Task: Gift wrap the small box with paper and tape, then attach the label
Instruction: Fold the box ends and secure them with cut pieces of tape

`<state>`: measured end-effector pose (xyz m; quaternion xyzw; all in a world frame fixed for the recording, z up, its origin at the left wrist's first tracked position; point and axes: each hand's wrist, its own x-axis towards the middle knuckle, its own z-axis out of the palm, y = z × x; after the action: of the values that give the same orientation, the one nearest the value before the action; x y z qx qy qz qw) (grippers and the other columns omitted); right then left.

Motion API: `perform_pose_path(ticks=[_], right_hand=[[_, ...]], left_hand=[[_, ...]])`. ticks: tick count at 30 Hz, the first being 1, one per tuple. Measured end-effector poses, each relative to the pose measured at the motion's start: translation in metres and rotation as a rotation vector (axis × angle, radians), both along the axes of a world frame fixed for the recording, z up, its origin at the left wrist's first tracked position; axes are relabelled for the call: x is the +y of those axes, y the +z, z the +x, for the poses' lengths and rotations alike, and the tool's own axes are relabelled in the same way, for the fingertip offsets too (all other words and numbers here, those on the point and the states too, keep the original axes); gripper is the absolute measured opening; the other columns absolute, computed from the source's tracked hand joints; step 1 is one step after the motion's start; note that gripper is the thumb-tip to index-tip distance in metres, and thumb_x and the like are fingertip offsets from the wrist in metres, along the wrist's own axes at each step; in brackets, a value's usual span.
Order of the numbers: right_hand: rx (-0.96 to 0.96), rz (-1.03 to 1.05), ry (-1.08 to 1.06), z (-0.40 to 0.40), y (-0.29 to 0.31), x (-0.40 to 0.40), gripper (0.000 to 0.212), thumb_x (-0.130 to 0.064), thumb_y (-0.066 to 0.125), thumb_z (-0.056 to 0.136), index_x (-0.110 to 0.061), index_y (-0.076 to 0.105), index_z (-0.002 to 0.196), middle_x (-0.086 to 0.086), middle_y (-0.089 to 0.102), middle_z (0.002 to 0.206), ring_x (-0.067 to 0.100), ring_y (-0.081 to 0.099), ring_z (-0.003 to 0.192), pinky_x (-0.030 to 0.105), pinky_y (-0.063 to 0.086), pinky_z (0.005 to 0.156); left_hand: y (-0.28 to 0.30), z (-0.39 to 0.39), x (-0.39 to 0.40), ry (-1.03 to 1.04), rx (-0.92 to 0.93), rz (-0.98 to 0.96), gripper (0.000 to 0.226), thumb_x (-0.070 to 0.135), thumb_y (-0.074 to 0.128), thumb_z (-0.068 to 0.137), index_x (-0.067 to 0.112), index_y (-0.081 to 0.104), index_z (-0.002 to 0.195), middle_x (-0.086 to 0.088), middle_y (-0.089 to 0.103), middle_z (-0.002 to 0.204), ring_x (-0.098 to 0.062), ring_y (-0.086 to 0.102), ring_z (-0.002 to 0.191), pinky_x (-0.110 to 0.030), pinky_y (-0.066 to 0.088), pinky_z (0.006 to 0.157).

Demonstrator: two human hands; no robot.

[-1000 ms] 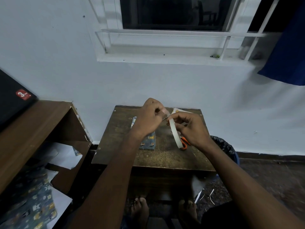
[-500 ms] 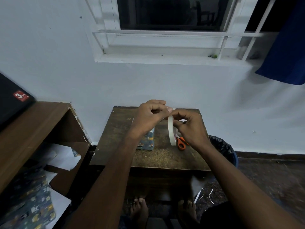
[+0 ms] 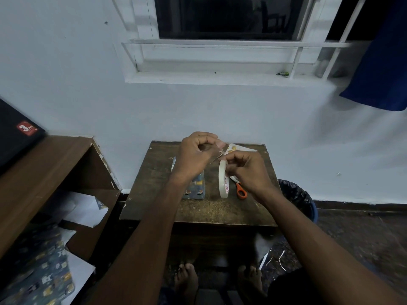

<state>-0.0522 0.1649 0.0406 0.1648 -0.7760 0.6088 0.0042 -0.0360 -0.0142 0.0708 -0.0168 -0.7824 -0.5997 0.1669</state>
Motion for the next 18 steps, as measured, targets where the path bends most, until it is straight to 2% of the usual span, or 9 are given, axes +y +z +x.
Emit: perform_pose_path(ticks=[4,7,11,18], right_hand=[[0.019,0.018,-0.046,-0.005,-0.004,0.0,0.031,0.012,0.071,0.087,-0.014,0.083,0.099,-0.002,0.081,0.092,0.019,0.077,0.09,0.047,0.063,0.087],[0.019,0.016,-0.036,-0.007,-0.006,0.003,0.029,0.011,0.072,0.087,-0.013,0.083,0.099,0.0,0.081,0.093,0.02,0.077,0.091,0.046,0.063,0.088],[-0.034,-0.024,0.003,-0.005,-0.006,0.002,0.033,0.011,0.07,0.088,-0.01,0.08,0.11,0.002,0.081,0.099,0.019,0.077,0.097,0.039,0.062,0.09],[-0.063,-0.006,-0.001,-0.006,-0.009,0.001,0.034,0.011,0.069,0.089,-0.01,0.079,0.114,0.001,0.081,0.1,0.016,0.077,0.099,0.04,0.062,0.093]], left_hand=[[0.007,0.006,-0.004,-0.17,-0.041,-0.083,0.018,0.015,0.087,0.086,0.014,0.081,0.103,0.009,0.08,0.107,-0.001,0.073,0.103,-0.01,0.052,0.087],[0.008,0.008,-0.005,-0.207,-0.067,-0.154,0.026,0.016,0.091,0.082,0.018,0.078,0.105,0.008,0.081,0.102,-0.004,0.074,0.102,-0.018,0.052,0.09],[0.009,0.011,-0.005,-0.181,-0.058,-0.169,0.028,0.015,0.09,0.082,0.019,0.078,0.108,0.004,0.081,0.089,-0.004,0.076,0.094,-0.017,0.048,0.088],[0.009,0.014,-0.002,-0.168,-0.054,-0.215,0.028,0.014,0.089,0.083,0.021,0.077,0.108,0.007,0.081,0.089,0.0,0.075,0.094,-0.013,0.045,0.085]])
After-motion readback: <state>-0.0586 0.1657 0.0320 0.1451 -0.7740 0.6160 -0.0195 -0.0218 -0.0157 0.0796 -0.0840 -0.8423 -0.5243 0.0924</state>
